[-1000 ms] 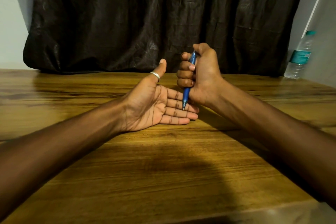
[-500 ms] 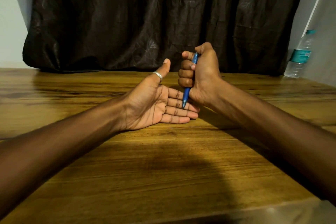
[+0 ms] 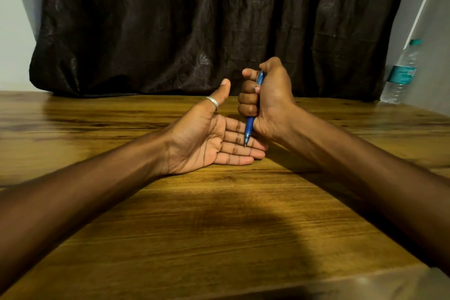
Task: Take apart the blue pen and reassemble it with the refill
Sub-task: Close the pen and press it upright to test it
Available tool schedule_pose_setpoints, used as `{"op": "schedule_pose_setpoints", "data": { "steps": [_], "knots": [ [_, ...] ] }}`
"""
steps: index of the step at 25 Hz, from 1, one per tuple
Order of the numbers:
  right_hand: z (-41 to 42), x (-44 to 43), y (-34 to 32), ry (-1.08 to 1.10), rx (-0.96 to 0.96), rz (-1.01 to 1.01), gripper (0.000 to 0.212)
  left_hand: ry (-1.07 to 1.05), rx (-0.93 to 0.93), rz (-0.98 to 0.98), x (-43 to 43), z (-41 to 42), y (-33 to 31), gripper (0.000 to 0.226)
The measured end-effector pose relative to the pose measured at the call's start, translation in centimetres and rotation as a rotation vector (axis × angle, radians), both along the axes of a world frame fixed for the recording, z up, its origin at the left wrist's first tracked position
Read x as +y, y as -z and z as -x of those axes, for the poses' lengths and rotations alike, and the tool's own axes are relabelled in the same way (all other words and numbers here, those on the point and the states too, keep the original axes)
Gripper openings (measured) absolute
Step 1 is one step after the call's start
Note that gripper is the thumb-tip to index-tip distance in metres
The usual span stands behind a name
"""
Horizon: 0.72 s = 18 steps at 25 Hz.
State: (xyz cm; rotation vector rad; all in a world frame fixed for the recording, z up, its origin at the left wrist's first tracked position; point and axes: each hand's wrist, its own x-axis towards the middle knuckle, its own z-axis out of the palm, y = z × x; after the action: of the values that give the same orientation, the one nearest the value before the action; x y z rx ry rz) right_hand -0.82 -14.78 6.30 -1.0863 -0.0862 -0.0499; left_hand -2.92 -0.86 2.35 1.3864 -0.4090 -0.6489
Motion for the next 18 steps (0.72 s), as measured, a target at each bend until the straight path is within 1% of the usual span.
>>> {"op": "schedule_pose_setpoints", "data": {
  "steps": [5, 12, 18],
  "knots": [
    [-0.07, 0.02, -0.04, -0.006, 0.019, -0.003, 0.034, -0.017, -0.008, -0.008, -0.13, 0.13, -0.06, 0.108],
    [-0.09, -0.05, 0.01, 0.0, 0.003, -0.004, 0.03, -0.014, -0.013, -0.005, -0.07, 0.13, 0.01, 0.108],
    [-0.17, -0.05, 0.03, -0.015, 0.005, -0.006, 0.034, -0.009, -0.016, -0.003, -0.02, 0.02, 0.08, 0.108]
  ]
}}
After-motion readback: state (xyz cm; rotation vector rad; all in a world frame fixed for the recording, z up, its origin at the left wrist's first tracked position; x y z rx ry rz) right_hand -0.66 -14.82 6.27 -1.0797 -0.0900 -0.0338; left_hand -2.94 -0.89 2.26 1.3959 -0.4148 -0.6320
